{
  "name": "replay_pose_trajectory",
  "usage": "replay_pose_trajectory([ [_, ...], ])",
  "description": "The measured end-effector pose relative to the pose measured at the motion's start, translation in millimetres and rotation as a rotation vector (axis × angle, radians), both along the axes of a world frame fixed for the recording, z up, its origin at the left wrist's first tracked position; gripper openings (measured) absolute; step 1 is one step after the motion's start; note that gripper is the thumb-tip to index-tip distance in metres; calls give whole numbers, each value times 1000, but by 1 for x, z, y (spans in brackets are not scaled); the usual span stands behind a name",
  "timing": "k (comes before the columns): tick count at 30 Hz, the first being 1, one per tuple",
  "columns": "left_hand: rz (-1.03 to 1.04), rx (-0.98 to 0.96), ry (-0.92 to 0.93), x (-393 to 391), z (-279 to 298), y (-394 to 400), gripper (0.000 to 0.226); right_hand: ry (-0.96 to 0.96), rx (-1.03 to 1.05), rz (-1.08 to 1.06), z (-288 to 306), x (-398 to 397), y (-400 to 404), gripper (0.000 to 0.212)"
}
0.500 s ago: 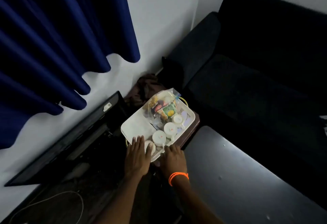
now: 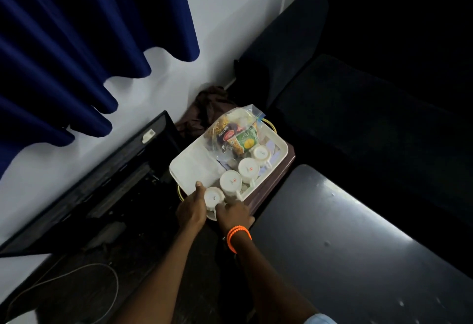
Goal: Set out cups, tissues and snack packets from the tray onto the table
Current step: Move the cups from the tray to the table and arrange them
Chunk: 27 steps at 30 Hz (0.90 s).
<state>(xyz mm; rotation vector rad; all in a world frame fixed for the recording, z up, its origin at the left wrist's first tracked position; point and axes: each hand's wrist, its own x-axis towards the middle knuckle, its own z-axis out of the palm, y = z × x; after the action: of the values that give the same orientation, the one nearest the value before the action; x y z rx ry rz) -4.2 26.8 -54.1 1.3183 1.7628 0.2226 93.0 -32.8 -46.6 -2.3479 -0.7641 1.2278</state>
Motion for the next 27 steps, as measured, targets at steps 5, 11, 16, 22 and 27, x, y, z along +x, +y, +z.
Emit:
replay_pose_trajectory([
  [5, 286, 26, -251, 2, 19, -17, 60, 267, 56, -302, 19, -8, -9, 44],
  [11, 505, -30, -483, 5, 33, -30, 19, 612, 248, -668, 31, 6, -23, 27],
  [16, 364, -222, -760, 19, 39, -45, 16, 753, 352, -824, 24, 39, -52, 29],
  [22, -112, -572, -914, 69, 27, -72, 56, 625, 506, -677, 11, 102, -125, 50],
  [27, -385, -610, -695, 136, 13, -131, 64, 457, 445, -628, -13, 159, -210, 69],
])
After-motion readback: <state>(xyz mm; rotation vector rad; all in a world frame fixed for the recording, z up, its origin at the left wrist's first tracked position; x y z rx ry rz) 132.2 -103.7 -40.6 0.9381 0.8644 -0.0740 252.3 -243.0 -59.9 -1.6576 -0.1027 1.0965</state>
